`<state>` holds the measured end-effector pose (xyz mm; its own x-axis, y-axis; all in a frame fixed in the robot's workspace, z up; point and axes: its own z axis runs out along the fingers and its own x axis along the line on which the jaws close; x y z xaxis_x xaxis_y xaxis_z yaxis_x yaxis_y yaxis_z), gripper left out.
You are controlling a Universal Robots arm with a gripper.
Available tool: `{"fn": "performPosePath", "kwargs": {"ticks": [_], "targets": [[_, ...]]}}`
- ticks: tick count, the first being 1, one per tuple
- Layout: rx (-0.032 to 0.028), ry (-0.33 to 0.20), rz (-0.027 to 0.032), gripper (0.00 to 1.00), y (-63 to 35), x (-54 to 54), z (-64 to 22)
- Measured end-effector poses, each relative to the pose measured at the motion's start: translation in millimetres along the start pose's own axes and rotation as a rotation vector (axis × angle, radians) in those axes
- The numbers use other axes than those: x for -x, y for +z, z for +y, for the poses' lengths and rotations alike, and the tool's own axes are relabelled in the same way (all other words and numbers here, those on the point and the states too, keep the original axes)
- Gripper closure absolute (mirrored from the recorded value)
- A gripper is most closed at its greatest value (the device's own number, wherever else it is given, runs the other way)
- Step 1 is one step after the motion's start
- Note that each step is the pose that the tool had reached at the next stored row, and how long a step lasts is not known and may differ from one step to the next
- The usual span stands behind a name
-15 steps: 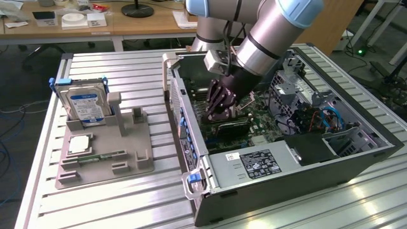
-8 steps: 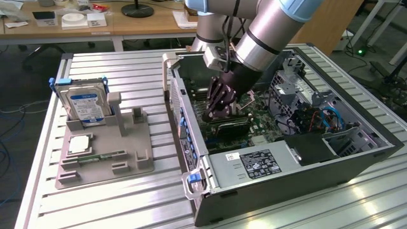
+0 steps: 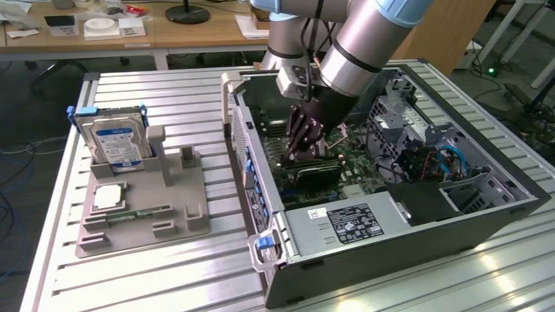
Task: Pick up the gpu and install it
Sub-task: 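Press down on the gpu until it lock into place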
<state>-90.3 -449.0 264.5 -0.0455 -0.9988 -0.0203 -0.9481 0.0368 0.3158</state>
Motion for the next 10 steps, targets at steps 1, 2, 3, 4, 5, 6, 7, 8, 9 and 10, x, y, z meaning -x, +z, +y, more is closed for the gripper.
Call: {"fn": "performPosePath", "kwargs": {"ticks": [1,2,3,4,5,6,7,8,9,10], "targets": [[-0.0081,-0.001,-0.0001,0.89,0.0,0.0,0.0],[-0.0165,-0.002,-0.0003,0.89,0.0,0.1,0.1],[-0.0244,-0.003,-0.0003,0.89,0.0,0.1,0.1],[-0.0308,-0.004,-0.0003,0.89,-0.2,0.1,0.1],[-0.035,-0.004,-0.0003,0.89,-0.7,0.1,0.3],[-0.0378,-0.005,-0.0003,0.89,-1.7,0.1,0.6],[-0.0398,-0.005,-0.0003,0.89,-2.8,0.2,0.9],[-0.0417,-0.005,-0.0003,0.89,-3.5,0.2,1.2],[-0.0443,-0.005,-0.0005,0.89,-3.9,0.2,1.4],[-0.0484,-0.005,-0.0006,0.89,-4.2,0.2,1.6]]}}
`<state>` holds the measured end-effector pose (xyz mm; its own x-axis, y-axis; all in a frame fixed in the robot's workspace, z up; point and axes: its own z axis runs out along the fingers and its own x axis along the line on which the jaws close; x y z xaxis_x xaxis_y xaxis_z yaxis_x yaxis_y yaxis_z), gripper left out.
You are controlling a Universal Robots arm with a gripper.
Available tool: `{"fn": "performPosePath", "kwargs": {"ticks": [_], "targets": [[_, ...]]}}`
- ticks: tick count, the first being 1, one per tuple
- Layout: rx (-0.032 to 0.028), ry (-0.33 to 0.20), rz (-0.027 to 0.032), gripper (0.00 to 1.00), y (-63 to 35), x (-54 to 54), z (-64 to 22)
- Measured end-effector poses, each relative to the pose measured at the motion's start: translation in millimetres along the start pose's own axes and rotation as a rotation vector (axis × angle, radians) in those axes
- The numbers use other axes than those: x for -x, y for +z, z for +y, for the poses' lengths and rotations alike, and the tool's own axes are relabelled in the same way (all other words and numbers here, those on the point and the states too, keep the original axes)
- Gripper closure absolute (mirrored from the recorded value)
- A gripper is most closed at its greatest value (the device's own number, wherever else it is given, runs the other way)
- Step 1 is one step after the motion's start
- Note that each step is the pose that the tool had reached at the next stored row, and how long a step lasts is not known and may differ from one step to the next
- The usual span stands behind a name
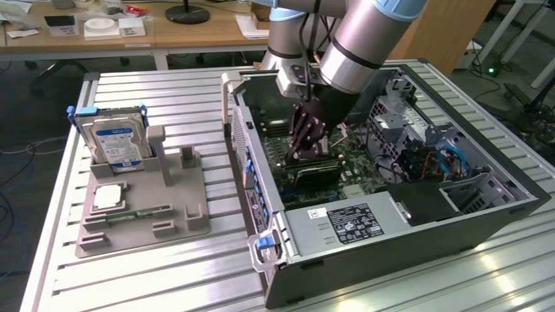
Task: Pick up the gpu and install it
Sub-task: 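Press down on the gpu until it lock into place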
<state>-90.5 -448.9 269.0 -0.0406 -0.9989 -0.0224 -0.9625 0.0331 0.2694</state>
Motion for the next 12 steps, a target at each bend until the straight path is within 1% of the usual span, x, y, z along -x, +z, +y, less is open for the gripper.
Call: {"fn": "performPosePath", "kwargs": {"ticks": [1,2,3,4,5,9,12], "targets": [[-0.0074,0.0,-0.0002,0.89,-0.1,0.0,0.2],[-0.0197,-0.001,-0.0005,0.89,0.1,0.0,0.6],[-0.0345,-0.002,-0.0009,0.89,0.1,0.0,1.0],[-0.0462,-0.003,-0.0012,0.89,0.3,-0.1,1.5],[-0.0524,-0.004,-0.0013,0.89,0.6,-0.1,2.4],[-0.0632,-0.009,-0.0002,0.89,1.7,-0.7,6.7],[-0.0746,-0.015,0.0007,0.89,2.4,-1.3,9.0]]}}
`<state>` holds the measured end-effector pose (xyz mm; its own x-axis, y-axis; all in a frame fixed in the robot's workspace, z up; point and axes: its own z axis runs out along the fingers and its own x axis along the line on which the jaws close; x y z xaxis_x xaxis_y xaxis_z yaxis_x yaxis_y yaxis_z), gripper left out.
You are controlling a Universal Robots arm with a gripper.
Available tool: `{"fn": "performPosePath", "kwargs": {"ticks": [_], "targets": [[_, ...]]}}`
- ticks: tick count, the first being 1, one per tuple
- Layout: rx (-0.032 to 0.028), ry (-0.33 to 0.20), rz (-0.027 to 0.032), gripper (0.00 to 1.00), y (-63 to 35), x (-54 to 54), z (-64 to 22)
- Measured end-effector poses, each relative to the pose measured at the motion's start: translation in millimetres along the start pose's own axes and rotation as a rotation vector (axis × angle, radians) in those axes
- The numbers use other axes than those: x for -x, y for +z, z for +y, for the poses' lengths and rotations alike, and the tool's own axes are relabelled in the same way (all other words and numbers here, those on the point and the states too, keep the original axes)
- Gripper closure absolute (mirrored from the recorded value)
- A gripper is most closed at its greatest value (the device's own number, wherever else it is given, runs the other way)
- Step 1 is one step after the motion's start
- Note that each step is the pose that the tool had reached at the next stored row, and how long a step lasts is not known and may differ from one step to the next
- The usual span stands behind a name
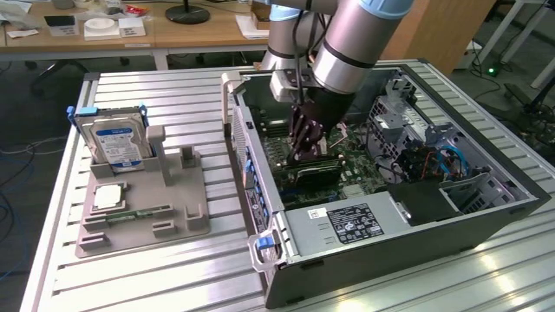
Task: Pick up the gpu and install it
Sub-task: 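Press down on the gpu until it lock into place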
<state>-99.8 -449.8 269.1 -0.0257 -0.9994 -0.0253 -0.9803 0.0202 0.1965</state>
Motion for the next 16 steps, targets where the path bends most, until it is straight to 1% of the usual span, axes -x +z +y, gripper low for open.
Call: {"fn": "performPosePath", "kwargs": {"ticks": [1,2,5,8,9,10,13,14,16], "targets": [[-0.0028,-0.003,0.0005,0.89,0.2,-0.3,0.7],[-0.004,-0.005,0.001,0.89,0.4,-0.7,1.7],[-0.0042,-0.014,0.0026,0.89,2.3,-1.5,4.6],[-0.0039,-0.021,0.005,0.89,8.0,-1.8,9.3],[-0.0042,-0.023,0.0064,0.89,9.4,-1.7,9.5],[-0.0057,-0.025,0.007,0.89,10.6,-1.6,9.4],[-0.0157,-0.03,0.0068,0.89,12.3,-1.0,9.0],[-0.0172,-0.031,0.0069,0.89,12.4,-0.7,8.9],[-0.0177,-0.032,0.0067,0.89,12.3,0.4,9.0]]}}
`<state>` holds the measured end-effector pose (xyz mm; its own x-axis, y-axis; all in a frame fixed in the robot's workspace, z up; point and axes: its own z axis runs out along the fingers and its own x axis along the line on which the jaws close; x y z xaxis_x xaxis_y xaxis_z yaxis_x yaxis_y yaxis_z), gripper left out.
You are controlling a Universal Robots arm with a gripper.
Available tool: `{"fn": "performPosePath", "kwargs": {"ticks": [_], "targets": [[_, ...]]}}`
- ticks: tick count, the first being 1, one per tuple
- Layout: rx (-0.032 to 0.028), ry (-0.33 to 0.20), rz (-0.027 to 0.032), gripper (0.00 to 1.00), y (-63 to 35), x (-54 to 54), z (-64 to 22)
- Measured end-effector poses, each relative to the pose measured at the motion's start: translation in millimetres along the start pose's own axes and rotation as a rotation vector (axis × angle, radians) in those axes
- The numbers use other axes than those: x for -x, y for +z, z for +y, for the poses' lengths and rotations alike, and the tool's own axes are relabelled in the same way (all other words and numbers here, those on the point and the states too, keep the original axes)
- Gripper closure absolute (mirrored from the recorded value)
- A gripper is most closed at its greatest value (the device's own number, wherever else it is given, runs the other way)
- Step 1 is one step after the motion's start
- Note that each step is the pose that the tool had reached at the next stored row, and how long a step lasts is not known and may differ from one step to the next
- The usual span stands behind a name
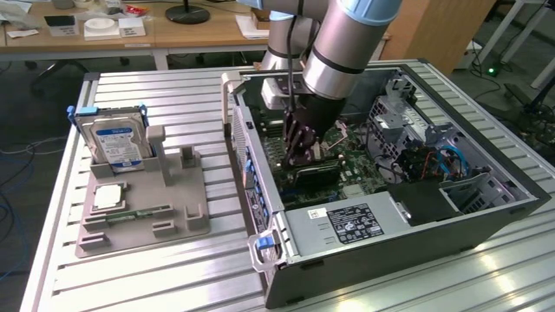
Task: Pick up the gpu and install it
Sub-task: 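Press down on the gpu until it lock into place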
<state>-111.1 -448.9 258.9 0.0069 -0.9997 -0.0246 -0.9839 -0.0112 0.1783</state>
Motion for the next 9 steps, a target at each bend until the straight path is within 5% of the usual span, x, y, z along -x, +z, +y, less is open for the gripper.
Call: {"fn": "performPosePath", "kwargs": {"ticks": [5,9], "targets": [[-0.0001,-0.001,-0.0053,0.89,-6.5,0.4,0.9],[-0.0002,-0.004,-0.0195,0.89,-8.5,0.4,0.4]]}}
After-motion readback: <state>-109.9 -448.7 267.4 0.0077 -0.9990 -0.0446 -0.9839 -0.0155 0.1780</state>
